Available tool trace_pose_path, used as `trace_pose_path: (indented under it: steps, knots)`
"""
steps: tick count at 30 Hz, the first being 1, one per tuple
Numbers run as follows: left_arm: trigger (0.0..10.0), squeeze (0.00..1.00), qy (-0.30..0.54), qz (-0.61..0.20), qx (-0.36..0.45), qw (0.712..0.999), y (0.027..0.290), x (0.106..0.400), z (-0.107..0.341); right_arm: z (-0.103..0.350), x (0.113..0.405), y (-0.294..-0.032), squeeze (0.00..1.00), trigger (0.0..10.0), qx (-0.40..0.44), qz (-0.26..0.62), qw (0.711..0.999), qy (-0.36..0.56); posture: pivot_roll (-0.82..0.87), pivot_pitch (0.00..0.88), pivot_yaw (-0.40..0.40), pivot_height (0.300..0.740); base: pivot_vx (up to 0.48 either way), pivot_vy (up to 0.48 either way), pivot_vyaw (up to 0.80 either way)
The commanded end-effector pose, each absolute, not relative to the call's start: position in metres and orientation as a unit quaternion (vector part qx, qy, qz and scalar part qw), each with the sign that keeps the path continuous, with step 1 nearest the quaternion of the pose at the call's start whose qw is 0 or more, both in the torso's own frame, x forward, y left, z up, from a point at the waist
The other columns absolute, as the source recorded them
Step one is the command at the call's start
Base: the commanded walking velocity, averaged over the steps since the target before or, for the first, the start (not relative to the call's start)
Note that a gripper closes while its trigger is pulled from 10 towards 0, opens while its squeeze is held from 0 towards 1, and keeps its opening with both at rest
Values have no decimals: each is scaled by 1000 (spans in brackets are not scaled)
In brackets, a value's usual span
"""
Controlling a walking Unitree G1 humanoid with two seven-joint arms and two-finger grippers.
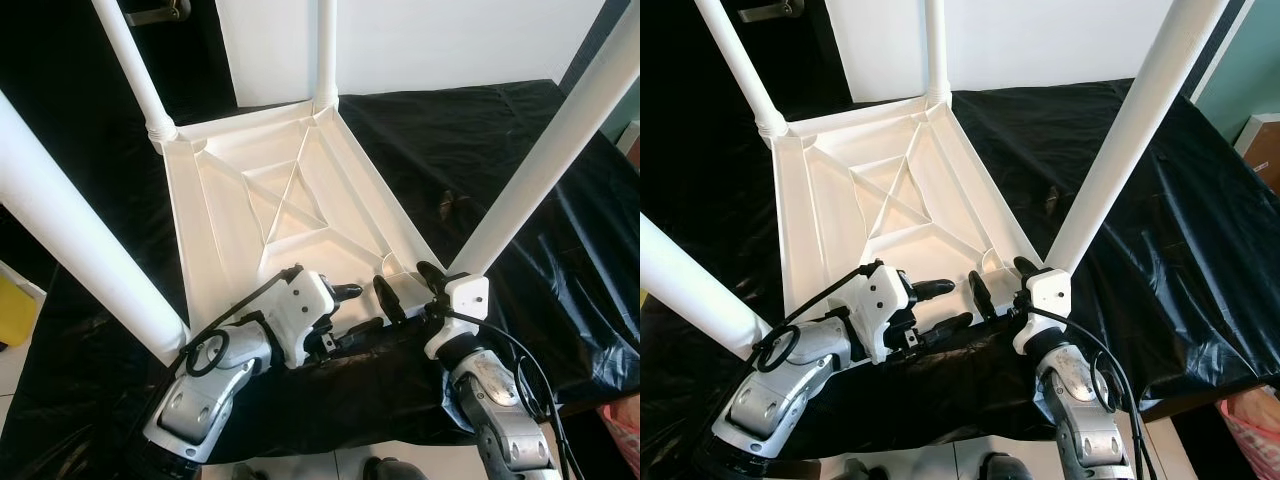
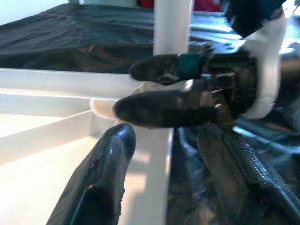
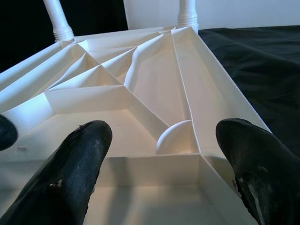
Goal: Building children table
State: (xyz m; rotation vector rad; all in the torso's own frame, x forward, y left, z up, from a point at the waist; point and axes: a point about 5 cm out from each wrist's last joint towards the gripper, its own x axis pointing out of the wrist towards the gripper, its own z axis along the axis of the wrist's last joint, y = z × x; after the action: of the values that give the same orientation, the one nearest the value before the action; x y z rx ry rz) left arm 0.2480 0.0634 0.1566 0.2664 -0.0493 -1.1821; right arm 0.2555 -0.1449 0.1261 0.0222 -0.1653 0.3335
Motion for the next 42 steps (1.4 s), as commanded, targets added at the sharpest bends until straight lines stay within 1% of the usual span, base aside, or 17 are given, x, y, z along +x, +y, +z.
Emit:
trace_pose_path:
  steps: [1, 3, 8, 9, 11, 12, 13, 16, 18, 26, 31, 33, 37, 38, 40, 41, 42]
  knots:
    - [10000, 0, -13, -597, 144, 789, 71, 248, 155, 124, 257, -161, 0, 10000, 7, 119, 989, -83, -123, 120, 42, 740, 0, 0, 0]
    - [10000, 0, -13, -597, 144, 789, 71, 248, 155, 124, 257, -161, 0, 10000, 7, 119, 989, -83, -123, 120, 42, 740, 0, 0, 0]
    - [10000, 0, -13, -603, 157, 782, 76, 254, 158, 125, 259, -174, 0, 10000, 5, 81, 993, -88, -133, 123, 49, 740, 0, 0, 0]
    - [10000, 0, -10, -604, 170, 779, 80, 260, 158, 124, 259, -184, 0, 10000, 3, 49, 995, -90, -141, 131, 56, 740, 0, 0, 0]
    - [10000, 0, -10, -604, 170, 779, 80, 260, 158, 124, 259, -184, 0, 10000, 3, 49, 995, -90, -141, 131, 56, 740, 0, 0, 0]
    - [10000, 0, -9, -603, 185, 776, 84, 266, 159, 123, 258, -192, 0, 10000, 0, 21, 996, -90, -145, 134, 57, 740, 0, 0, 0]
    - [10000, 0, -9, -603, 185, 776, 84, 266, 159, 123, 258, -192, 0, 10000, 0, 21, 996, -90, -145, 134, 57, 740, 0, 0, 0]
    - [10000, 0, -11, -602, 201, 773, 89, 273, 165, 121, 254, -203, 0, 10000, -7, -30, 995, -91, -153, 137, 64, 740, 0, 0, 0]
    - [10000, 0, -18, -601, 204, 773, 90, 277, 169, 119, 248, -216, 0, 10000, -24, -90, 991, -92, -159, 141, 65, 740, 0, 0, 0]
    - [10000, 0, -21, -612, 193, 767, 84, 277, 170, 116, 243, -232, 0, 10000, -27, -140, 986, -88, -166, 150, 71, 740, 0, 0, 0]
    - [10000, 0, -25, -620, 187, 761, 78, 273, 169, 119, 246, -230, 0, 10000, -30, -119, 988, -91, -167, 155, 72, 740, 0, 0, 0]
    - [10000, 0, -33, -627, 168, 760, 69, 263, 168, 121, 251, -220, 0, 10000, -28, -85, 992, -93, -163, 159, 70, 740, 0, 0, 0]
    - [10000, 0, -37, -632, 154, 759, 64, 257, 167, 121, 254, -211, 0, 10000, -28, -59, 994, -93, -161, 159, 69, 740, 0, 0, 0]
    - [10000, 0, -38, -634, 139, 760, 60, 251, 166, 121, 257, -201, 0, 10000, -37, -19, 995, -94, -157, 161, 66, 740, 0, 0, 0]
    - [10000, 0, -38, -634, 139, 760, 60, 251, 166, 121, 257, -201, 0, 10000, -37, -19, 995, -94, -157, 161, 66, 740, 0, 0, 0]
    - [10000, 0, -36, -636, 123, 761, 58, 243, 165, 122, 259, -190, 0, 10000, -42, 19, 995, -92, -150, 163, 62, 740, 0, 0, 0]
    - [10000, 0, -36, -636, 123, 761, 58, 243, 165, 122, 259, -190, 0, 10000, -42, 19, 995, -92, -150, 163, 62, 740, 0, 0, 0]
